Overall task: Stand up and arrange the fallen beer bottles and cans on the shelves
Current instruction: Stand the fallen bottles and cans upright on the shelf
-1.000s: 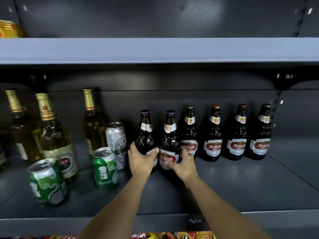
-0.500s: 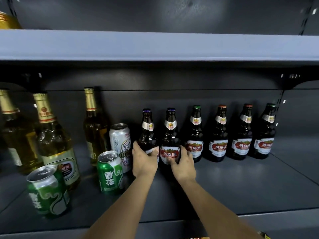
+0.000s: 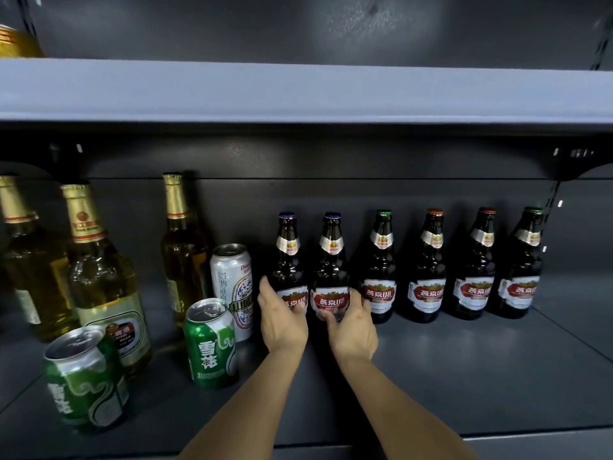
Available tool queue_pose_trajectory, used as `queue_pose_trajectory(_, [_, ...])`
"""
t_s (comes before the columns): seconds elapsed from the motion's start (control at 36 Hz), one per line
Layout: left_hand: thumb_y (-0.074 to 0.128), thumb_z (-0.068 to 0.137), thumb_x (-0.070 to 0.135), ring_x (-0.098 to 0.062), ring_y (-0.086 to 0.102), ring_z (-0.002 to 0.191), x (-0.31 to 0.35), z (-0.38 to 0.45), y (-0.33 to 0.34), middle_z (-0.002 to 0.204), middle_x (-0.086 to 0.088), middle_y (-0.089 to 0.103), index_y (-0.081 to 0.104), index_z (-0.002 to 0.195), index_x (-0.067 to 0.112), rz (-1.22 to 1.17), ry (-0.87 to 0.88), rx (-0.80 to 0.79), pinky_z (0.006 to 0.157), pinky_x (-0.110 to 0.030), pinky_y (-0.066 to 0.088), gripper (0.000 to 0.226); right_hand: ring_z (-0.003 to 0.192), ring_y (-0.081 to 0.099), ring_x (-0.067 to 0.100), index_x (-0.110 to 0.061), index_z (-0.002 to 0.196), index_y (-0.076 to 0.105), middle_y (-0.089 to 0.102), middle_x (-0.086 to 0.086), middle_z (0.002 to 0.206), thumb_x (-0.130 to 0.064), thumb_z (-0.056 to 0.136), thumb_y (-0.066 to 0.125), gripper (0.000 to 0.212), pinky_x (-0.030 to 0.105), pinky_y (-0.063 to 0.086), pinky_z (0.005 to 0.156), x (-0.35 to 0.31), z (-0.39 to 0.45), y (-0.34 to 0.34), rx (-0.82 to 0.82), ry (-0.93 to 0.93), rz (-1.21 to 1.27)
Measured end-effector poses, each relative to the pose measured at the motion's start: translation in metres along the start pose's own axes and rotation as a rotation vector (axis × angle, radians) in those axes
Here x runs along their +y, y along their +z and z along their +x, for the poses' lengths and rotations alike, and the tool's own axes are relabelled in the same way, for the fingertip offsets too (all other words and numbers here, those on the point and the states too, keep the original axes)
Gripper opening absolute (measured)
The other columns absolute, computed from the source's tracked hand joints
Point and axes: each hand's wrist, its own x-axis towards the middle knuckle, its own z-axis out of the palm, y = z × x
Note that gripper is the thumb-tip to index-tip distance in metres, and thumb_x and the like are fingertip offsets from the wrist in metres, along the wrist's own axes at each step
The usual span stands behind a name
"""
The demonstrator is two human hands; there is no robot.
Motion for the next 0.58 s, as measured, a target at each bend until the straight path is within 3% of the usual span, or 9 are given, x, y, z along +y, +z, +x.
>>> queue_pose_trajectory(0.11, [0.061, 0.091, 0.009, -0.033, 0.05, 0.126, -0.001, 0.001, 0.006, 0.149, -0.012, 0.038, 0.015, 0.151, 0.009, 0.015, -0.026, 0.013, 0.09, -0.042, 0.045, 0.076, 0.097, 0.063, 0.016, -0.022, 0.129, 0.042, 0.062, -0.004, 0.114, -0.029, 0.085, 0.071, 0.053, 0.033, 0.052, 0.071, 0.001, 0.002, 0.007, -0.007, 0.013, 0.08])
queue_pose_trajectory(0.22, [0.06, 0.09, 0.002, -0.034, 0.044, 0.132, 0.0, 0.006, 0.011, 0.153, -0.016, 0.03, 0.01, 0.153, 0.006, -0.039, -0.012, 0.005, 0.1, -0.041, 0.04, 0.08, 0.089, 0.063, 0.015, -0.02, 0.113, 0.037, 0.064, -0.002, 0.105, -0.028, 0.086, 0.071, 0.044, 0.026, 0.04, 0.062, -0.001, 0.005, 0.007, -0.011, 0.023, 0.106])
queue_pose_trajectory(0.33, [0.059, 0.091, 0.001, -0.039, 0.048, 0.125, -0.001, 0.014, 0.012, 0.145, -0.023, 0.035, 0.009, 0.153, 0.006, -0.042, -0.025, -0.02, 0.099, -0.042, 0.039, 0.08, 0.082, 0.062, 0.017, -0.02, 0.098, 0.031, 0.062, -0.001, 0.099, -0.027, 0.087, 0.071, 0.042, 0.026, 0.038, 0.06, -0.002, 0.007, 0.008, -0.004, 0.018, 0.09])
queue_pose_trajectory(0.58, [0.058, 0.091, 0.0, -0.038, 0.046, 0.128, -0.004, 0.019, 0.018, 0.144, -0.024, 0.036, 0.005, 0.154, 0.007, -0.076, -0.049, -0.008, 0.103, -0.04, 0.038, 0.083, 0.075, 0.049, 0.014, -0.011, 0.095, 0.05, 0.054, 0.004, 0.103, -0.016, 0.093, 0.06, 0.011, 0.026, 0.037, 0.062, -0.003, 0.014, 0.0, -0.084, -0.006, 0.031])
